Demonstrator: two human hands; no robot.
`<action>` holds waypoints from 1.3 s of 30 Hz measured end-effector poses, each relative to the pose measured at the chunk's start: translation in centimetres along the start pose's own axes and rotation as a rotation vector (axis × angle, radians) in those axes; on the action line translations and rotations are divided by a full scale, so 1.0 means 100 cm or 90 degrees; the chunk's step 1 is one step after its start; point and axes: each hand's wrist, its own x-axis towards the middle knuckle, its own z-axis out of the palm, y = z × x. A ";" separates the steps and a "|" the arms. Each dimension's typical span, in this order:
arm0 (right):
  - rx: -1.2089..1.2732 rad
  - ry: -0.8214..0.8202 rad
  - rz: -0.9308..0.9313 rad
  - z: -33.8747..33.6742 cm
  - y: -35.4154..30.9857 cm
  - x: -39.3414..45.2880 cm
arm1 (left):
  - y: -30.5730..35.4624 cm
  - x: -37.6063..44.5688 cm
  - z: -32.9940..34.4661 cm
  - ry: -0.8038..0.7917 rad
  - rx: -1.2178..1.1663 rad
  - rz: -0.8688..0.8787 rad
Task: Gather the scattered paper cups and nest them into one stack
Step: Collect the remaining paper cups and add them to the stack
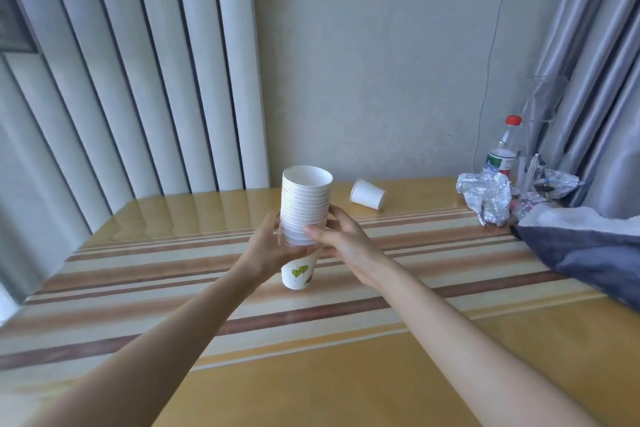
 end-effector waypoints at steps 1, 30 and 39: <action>-0.012 -0.007 0.009 0.005 0.001 0.006 | -0.003 0.004 -0.010 0.028 -0.009 -0.006; -0.821 0.400 0.012 -0.134 0.079 0.199 | -0.045 0.095 -0.029 0.100 -0.003 -0.019; -0.296 0.337 -0.066 -0.064 -0.003 0.135 | -0.025 0.053 -0.027 0.096 0.004 -0.013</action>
